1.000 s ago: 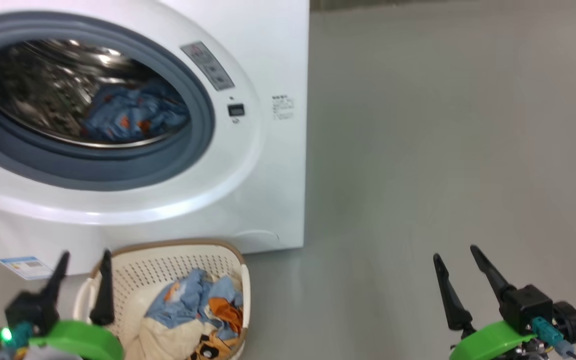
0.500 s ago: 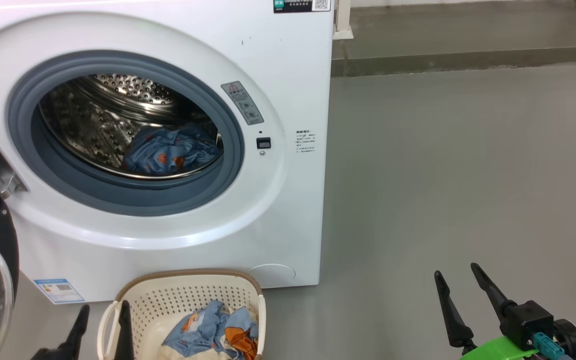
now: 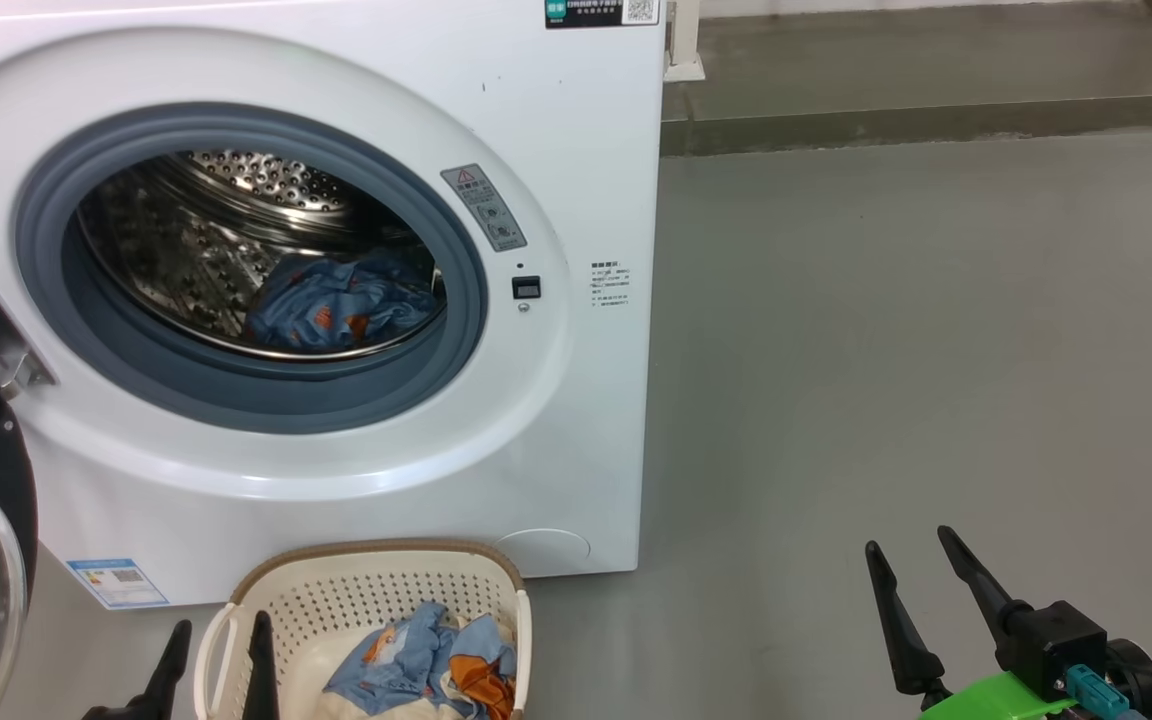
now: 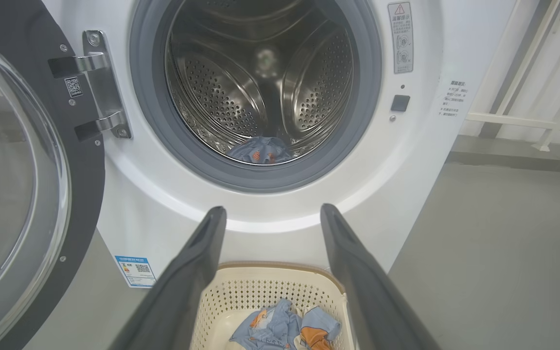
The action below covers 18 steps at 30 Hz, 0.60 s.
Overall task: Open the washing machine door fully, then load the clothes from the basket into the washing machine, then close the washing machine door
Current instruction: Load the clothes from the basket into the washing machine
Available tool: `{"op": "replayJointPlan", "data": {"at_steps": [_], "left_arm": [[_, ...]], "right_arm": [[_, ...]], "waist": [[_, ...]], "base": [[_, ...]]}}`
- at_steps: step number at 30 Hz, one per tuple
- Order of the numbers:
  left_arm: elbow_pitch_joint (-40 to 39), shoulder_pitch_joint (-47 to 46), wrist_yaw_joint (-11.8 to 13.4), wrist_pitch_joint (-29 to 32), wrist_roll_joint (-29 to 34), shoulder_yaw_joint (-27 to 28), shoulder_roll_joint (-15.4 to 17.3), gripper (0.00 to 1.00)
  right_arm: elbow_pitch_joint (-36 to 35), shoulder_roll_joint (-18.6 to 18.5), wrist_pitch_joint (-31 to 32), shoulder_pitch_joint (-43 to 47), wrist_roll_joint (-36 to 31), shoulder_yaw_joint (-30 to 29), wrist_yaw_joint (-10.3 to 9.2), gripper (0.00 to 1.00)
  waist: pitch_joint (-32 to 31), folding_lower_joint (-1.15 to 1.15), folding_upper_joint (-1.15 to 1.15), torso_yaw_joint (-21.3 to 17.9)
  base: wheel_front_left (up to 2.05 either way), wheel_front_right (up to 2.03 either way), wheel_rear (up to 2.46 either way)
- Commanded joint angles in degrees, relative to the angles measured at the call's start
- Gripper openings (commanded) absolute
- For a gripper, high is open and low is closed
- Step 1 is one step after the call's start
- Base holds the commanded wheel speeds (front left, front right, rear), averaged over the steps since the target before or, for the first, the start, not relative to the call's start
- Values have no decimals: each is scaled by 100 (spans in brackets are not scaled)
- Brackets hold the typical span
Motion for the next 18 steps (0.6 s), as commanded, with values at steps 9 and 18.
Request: {"op": "replayJointPlan", "data": {"at_steps": [9,18], "left_arm": [[-131,-177,-45,-37,91,224,-7,100],[-126,-171,-64,-37,117,238,-37,100]], "right_arm": [[-134,-18,-28,-96,45,155,9,100],[-134,-18,-28,-86,43,161,9,100]], "waist": [[12,0,0,0],[1,0,0,2]], "base": [[0,0,0],[0,0,0]]}}
